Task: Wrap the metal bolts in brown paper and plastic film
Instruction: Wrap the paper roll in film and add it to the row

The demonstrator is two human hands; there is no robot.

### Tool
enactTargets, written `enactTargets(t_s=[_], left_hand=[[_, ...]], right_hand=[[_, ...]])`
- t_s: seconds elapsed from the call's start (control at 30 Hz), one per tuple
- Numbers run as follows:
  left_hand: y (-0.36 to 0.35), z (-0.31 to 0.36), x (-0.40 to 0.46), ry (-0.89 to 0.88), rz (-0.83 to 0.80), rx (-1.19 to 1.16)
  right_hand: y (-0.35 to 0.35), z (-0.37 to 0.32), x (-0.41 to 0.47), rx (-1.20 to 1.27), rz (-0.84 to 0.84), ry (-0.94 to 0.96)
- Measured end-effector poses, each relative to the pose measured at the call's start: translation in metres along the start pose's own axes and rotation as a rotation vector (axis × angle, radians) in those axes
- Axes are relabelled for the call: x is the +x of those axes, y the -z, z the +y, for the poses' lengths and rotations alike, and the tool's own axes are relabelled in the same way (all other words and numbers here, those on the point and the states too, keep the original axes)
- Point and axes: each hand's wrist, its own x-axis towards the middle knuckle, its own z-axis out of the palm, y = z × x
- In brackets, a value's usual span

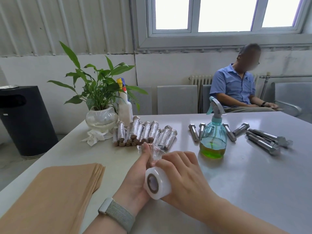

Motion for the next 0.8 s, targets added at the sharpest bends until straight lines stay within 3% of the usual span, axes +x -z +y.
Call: enactTargets(t_s=[0.43, 0.63, 0.8], left_hand=[[-0.001, 0.004, 0.001, -0.054, 0.102, -0.102], [-0.003, 0.011, 0.003, -0.273, 0.032, -0.262], [-0.005, 0.012, -0.003, -0.329, -0.064, -0.285]], right_hand=[[-0.003, 0.008, -0.003, -0.019, -0.051, 0.154], [-0.007, 0.011, -0.001, 0.066, 0.108, 0.102], [-0.005, 0.011, 0.0, 0.134, 0.18, 0.066]])
